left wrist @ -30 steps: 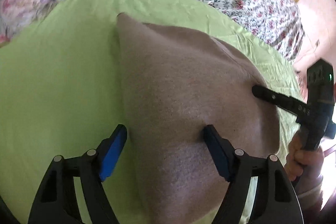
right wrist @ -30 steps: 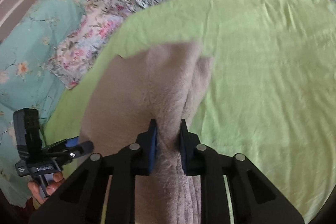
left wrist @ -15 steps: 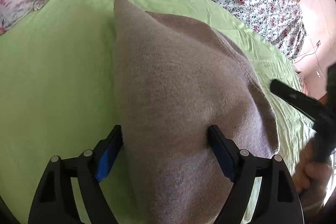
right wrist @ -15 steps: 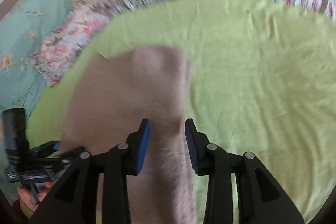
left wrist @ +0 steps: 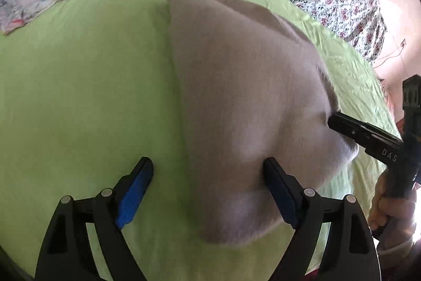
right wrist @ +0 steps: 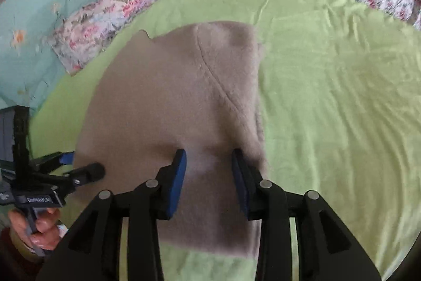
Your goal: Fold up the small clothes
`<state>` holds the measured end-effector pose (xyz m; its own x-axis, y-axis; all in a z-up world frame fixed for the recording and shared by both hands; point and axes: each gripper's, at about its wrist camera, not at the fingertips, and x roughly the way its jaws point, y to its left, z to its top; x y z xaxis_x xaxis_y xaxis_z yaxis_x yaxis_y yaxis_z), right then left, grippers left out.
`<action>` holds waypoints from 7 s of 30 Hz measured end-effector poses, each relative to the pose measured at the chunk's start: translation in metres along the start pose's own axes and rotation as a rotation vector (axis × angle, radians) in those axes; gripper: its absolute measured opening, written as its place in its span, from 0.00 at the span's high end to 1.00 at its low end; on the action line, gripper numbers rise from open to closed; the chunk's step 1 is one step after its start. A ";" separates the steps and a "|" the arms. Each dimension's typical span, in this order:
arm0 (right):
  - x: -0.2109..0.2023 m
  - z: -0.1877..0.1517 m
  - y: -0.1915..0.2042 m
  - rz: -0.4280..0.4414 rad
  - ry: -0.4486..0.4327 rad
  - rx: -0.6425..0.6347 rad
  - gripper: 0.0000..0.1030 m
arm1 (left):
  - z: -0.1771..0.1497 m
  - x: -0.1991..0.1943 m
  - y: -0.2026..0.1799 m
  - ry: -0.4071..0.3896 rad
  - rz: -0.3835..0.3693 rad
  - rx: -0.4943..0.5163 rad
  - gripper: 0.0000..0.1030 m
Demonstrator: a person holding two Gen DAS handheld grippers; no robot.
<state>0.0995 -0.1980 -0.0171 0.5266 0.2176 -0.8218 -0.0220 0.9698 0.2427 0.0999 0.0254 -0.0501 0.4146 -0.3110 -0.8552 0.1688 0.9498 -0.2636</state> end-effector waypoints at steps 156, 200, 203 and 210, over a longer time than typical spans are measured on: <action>-0.032 0.039 0.036 -0.012 -0.008 -0.135 0.04 | 0.060 -0.055 -0.060 -0.129 0.409 0.201 0.12; -0.031 0.045 0.037 -0.009 -0.009 -0.137 0.04 | 0.065 -0.055 -0.057 -0.132 0.415 0.198 0.12; -0.031 0.045 0.037 -0.007 -0.009 -0.137 0.04 | 0.065 -0.055 -0.058 -0.132 0.415 0.198 0.12; -0.030 0.045 0.037 -0.010 -0.008 -0.140 0.04 | 0.065 -0.055 -0.059 -0.131 0.408 0.201 0.12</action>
<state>0.1207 -0.1735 0.0399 0.5340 0.2076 -0.8196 -0.1345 0.9779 0.1600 0.1249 -0.0162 0.0417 0.5901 0.0724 -0.8040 0.1328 0.9737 0.1852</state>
